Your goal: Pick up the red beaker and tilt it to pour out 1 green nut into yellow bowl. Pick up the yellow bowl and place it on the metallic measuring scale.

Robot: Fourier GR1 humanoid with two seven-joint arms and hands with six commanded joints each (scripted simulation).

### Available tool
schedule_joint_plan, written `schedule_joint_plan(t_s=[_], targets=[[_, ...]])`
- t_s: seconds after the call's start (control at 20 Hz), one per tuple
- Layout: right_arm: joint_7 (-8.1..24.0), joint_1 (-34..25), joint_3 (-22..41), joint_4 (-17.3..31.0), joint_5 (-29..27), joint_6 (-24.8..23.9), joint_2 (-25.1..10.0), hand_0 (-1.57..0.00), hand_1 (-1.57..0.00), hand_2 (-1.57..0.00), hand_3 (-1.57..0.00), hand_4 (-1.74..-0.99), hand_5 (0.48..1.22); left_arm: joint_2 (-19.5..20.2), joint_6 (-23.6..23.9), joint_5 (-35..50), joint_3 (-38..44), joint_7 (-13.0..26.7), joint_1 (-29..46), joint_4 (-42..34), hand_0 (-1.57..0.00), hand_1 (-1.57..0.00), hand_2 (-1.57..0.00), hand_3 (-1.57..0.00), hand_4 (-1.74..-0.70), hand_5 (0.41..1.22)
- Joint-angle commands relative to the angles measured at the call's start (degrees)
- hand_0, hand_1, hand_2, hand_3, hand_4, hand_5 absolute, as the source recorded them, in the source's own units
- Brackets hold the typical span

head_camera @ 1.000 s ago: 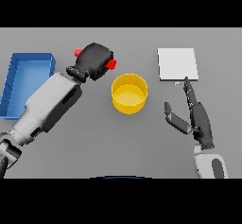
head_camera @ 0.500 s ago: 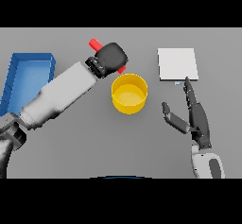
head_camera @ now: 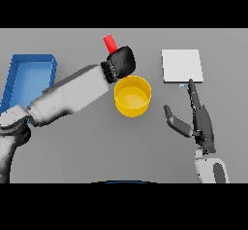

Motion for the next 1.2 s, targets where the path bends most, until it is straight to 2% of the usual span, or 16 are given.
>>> schedule_joint_plan(t_s=[0.0, 0.25, 0.35, 0.55, 0.6, 0.75, 0.9, 0.95, 1.0, 1.15], targets=[[0.26, 0.06, 0.05, -0.15, -0.14, -0.04, 0.26, 0.0, 0.0, 0.0, 0.0, -1.167, 0.626, -0.43, 0.24, -1.25, -1.43, 0.11, -1.14, 0.7, -1.57, -1.57, -1.57, -1.57, -1.73, 1.221], [0.79, -1.09, -0.37, 0.45, 0.72, -0.36, -0.71, 0.0, 0.0, 0.0, 0.0, -1.157, 0.629, -2.18, 1.34, -4.67, -7.28, -0.51, -4.23, 2.99, -1.57, -1.57, -1.57, -1.57, -1.73, 1.221], [-1.38, 0.13, 0.24, 0.5, 1.06, -0.32, -0.43, 0.0, 0.0, 0.0, 0.0, -1.161, 0.634, -3.04, 0.37, -4.91, -8.75, -0.88, -5.52, 2.95, -1.57, -1.57, -1.57, -1.57, -1.73, 1.221], [-0.34, 0.16, -0.51, -0.02, 0.46, -0.28, -0.93, 0.0, 0.0, 0.0, 0.0, -1.151, 0.634, -4.25, 0.84, -5.91, -12.05, -1.51, -8.21, 4.49, -1.57, -1.57, -1.57, -1.57, -1.72, 1.221], [0.08, -0.31, -0.56, 0.32, 0.17, -0.36, -0.52, 0.0, 0.0, 0.0, 0.0, -1.154, 0.635, -3.66, 0.7, -5.8, -12.61, -2.12, -8.89, 3.81, -1.57, -1.57, -1.57, -1.57, -1.72, 1.221], [-1.7, 0.35, -0.13, 0.17, -0.07, -0.14, -0.06, 0.0, 0.0, 0.0, 0.0, -1.157, 0.638, -2.06, 1.17, -4.75, -12.73, -4.95, -13.72, 4.62, -1.57, -1.57, -1.57, -1.57, -1.72, 1.221], [-2.11, 0.1, 0.15, 0.09, 0.36, 0.04, -0.36, 0.0, 0.0, 0.0, 0.0, -1.154, 0.654, -0.37, 2.92, -4.07, -12.1, -4.11, -18.94, 7.86, -1.57, -1.57, -1.57, -1.57, -1.73, 1.221], [-1.74, -0.55, 0.18, 0.08, 0.62, -0.03, -0.48, 0.0, 0.0, 0.0, 0.0, -1.156, 0.659, 0.57, 3.54, -2.43, -10.64, -5.07, -20.57, 9.32, -1.57, -1.57, -1.57, -1.37, -1.73, 1.221], [-1.73, -0.38, 0.33, 0.21, 0.85, -0.08, -0.43, 0.0, 0.0, 0.0, 0.0, -1.16, 0.66, 1.11, 4.77, -1.35, -9.51, -4.17, -21.71, 11.16, -1.57, -1.57, -1.57, -1.18, -1.73, 1.221], [-2.42, -0.28, 0.72, 0.57, 0.22, 0.39, 0.18, 0.0, 0.0, 0.0, 0.0, -1.16, 0.661, 3.84, 6.42, 5.73, -2.88, -1.91, -25.81, 18.78, -1.57, -1.57, -1.57, -1.37, -1.73, 1.221]])
